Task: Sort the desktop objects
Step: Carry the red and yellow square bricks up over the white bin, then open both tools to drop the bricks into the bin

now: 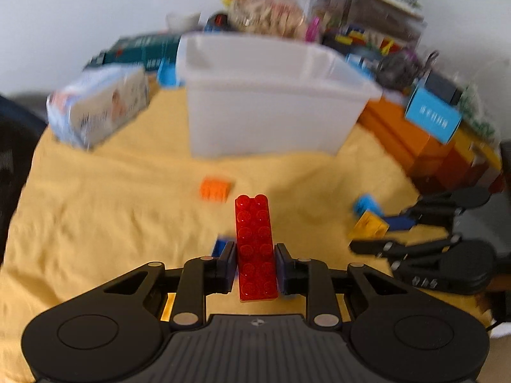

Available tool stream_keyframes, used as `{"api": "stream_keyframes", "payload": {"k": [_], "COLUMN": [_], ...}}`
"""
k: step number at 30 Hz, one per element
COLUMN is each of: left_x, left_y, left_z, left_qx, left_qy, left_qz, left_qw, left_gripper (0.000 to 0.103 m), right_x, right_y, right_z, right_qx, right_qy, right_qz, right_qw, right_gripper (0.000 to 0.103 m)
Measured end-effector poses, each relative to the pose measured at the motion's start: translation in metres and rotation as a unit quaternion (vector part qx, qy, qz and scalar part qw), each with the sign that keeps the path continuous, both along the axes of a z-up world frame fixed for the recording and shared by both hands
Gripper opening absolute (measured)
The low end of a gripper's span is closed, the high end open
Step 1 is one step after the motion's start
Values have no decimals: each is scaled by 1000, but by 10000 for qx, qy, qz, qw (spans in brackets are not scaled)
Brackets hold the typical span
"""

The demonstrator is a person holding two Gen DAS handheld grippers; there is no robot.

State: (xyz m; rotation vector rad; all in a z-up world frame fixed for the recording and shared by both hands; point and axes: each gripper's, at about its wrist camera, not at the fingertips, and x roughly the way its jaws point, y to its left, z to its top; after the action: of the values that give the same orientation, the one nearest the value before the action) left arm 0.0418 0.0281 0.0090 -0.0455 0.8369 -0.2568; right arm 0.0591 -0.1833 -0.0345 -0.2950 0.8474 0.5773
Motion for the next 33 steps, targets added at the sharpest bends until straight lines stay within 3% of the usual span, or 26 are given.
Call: {"api": "stream_keyframes", "payload": {"k": [12,20,28,33], "left_x": [62,117,175,192], "left_y": [-25,-46,-60,-65], "left_z": [71,91,72,55], "left_qx": [-381,-645,-325,216], "left_qy": [-941,-1103,-791,-531], "left_qz": [-367,-524,-555,-469], "left_qw": [9942,9904,9948,9973], "left_gripper": [29,29,29,32], "right_x": [30,71,123,144], "right_y": [-11,-19,-19,-9], "right_z": [58,103,100,84], "right_qx": [550,893,711,458], "right_qy": [-671,-1381,-1423,-1218], "right_qz": [-338,-686,-970,-1096], "right_qw": [9957,9840,9825,9854], "right_gripper": [35,35,35,39]}}
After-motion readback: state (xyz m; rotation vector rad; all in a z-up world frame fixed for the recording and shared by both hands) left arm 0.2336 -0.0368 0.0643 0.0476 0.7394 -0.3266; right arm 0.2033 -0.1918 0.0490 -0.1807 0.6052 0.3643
